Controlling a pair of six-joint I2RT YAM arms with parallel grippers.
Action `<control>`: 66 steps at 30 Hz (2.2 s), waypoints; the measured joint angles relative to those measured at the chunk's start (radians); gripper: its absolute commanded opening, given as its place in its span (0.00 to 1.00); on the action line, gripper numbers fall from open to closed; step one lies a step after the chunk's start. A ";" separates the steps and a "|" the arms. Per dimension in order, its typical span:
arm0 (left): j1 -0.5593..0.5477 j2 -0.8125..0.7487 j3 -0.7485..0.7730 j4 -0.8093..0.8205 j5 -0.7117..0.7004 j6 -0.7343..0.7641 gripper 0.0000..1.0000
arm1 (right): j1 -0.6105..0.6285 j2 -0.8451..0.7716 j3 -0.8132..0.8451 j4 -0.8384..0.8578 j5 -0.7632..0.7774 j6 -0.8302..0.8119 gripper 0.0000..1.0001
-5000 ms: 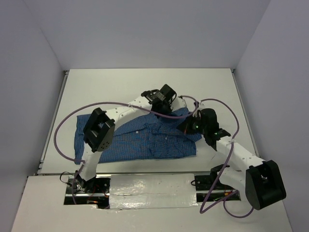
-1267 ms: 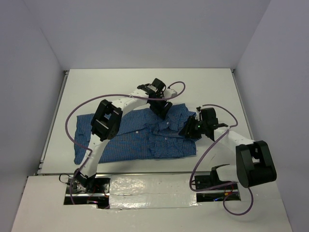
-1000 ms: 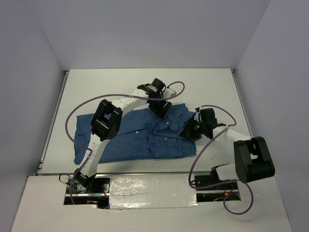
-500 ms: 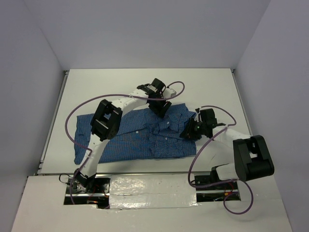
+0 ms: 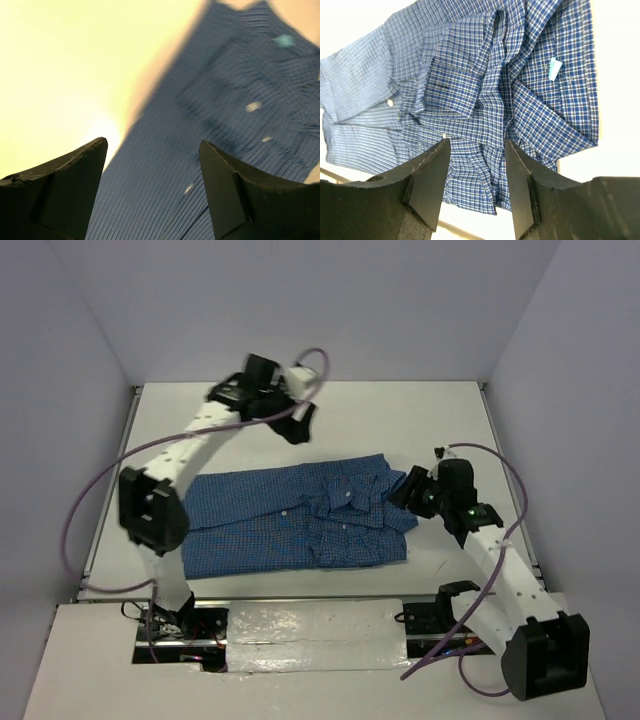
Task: Fold and stack the long sleeve shirts
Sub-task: Fold the shirt
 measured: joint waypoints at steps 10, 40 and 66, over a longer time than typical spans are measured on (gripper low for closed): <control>0.761 -0.187 -0.333 -0.057 -0.104 0.090 0.89 | -0.013 -0.080 -0.174 -0.151 0.074 0.175 0.53; 0.776 -0.152 -0.431 -0.079 -0.206 0.229 0.88 | -0.060 0.428 0.010 0.000 0.088 0.198 0.02; 0.692 -0.156 -0.579 -0.185 -0.069 0.326 0.74 | -0.112 1.461 1.508 -0.247 0.091 -0.062 0.54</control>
